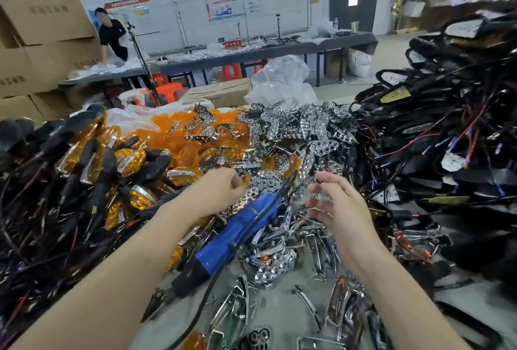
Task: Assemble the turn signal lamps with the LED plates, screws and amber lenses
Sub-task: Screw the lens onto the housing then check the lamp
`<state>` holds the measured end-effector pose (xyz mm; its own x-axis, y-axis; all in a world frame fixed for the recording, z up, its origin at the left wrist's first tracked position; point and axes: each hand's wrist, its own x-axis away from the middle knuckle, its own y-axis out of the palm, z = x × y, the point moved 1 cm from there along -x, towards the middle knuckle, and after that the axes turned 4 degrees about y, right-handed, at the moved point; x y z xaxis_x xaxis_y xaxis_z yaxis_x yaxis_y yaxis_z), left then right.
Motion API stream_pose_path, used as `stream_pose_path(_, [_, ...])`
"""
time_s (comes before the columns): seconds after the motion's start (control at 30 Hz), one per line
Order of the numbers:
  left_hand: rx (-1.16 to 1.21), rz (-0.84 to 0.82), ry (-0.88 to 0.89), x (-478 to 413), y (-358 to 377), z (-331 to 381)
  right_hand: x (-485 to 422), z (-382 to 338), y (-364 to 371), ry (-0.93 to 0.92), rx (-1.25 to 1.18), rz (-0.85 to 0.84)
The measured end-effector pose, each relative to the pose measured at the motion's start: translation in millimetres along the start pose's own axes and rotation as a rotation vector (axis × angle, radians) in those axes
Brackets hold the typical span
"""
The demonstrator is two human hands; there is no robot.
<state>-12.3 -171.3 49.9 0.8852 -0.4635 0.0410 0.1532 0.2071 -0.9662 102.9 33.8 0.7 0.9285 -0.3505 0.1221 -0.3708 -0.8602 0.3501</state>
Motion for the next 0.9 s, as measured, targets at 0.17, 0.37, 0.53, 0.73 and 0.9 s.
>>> stream_pose_path(0.17, [0.341, 0.345, 0.236, 24.4, -25.6, 56.9, 4.5, -2.7, 4.4, -0.087, -0.089, -0.135])
stream_pose_path(0.37, [0.368, 0.231, 0.477, 46.5, 20.7, 132.1, 12.5, -0.1, 10.4, -0.040, -0.320, -0.176])
stream_pose_path(0.53, [0.526, 0.369, 0.447, 60.0, 55.0, 140.9, 8.5, 0.3, -7.0, -0.012, -0.272, -0.035])
stream_pose_path(0.73, [0.754, 0.484, 0.363, 61.0, 52.5, 134.9, 6.0, 5.5, -18.3, -0.133, -0.121, 0.062])
stream_pose_path(0.9, [0.622, 0.502, 0.278, 30.6, 20.8, 110.3, 2.4, 4.4, -25.0, -0.138, -0.138, 0.056])
